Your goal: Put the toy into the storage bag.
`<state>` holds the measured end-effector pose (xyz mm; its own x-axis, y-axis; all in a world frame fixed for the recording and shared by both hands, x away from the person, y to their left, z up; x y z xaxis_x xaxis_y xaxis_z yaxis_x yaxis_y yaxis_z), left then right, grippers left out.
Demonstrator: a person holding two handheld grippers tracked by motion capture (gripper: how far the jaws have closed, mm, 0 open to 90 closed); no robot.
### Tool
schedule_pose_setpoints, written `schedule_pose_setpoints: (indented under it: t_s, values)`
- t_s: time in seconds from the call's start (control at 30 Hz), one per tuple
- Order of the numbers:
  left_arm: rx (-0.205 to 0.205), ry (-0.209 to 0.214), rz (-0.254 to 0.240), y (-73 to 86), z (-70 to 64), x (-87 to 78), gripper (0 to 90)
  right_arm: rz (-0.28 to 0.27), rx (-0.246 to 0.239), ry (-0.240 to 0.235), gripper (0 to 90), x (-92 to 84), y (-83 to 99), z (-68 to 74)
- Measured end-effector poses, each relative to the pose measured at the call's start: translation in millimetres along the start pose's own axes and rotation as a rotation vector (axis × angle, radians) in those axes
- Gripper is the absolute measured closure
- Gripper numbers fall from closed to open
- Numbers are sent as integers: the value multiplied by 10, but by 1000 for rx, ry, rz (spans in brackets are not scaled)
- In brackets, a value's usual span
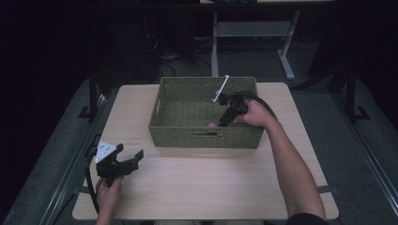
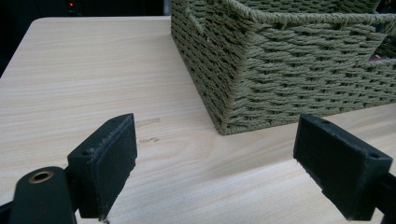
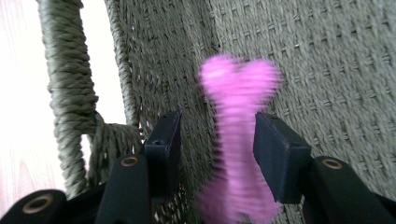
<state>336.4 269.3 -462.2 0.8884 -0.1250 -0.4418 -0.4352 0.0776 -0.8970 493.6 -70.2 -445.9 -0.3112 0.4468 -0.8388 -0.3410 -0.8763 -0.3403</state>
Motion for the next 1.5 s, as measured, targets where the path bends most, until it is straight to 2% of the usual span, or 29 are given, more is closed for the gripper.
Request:
schedule_pose_setpoints:
  t_s: [0.2,0.6,0.87,1.0,1.33,1.5]
  values:
    - [-1,-1,-2,-2,14,-8,130,-4,1,16,501,-34,3,21]
    - [4,2,4,9,10,-4,130,-58,2,53,482,-230,12,82]
    - [5,3,1,7,-12,-6,130,-78,3,69,462,-349,42,173]
    - [5,5,0,7,-19,-6,130,-111,-9,76,438,-457,63,256]
    - [8,4,2,8,-22,-3,130,-159,-6,89,411,-581,168,359]
    - [10,3,3,8,-26,-3,130,-162,-7,92,399,-614,205,409]
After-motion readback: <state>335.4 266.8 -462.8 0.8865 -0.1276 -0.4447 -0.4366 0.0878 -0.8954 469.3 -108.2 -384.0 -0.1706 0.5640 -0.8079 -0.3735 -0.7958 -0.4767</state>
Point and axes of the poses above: each handheld gripper's, and its own axes: x roughly forward along the jaws, y roughly out of its underside, z roughly to its left, the point moved 7 cm from there along x, roughly forward along the jaws, and after that the axes turned 14 degrees about -y, right-handed, at the moved point
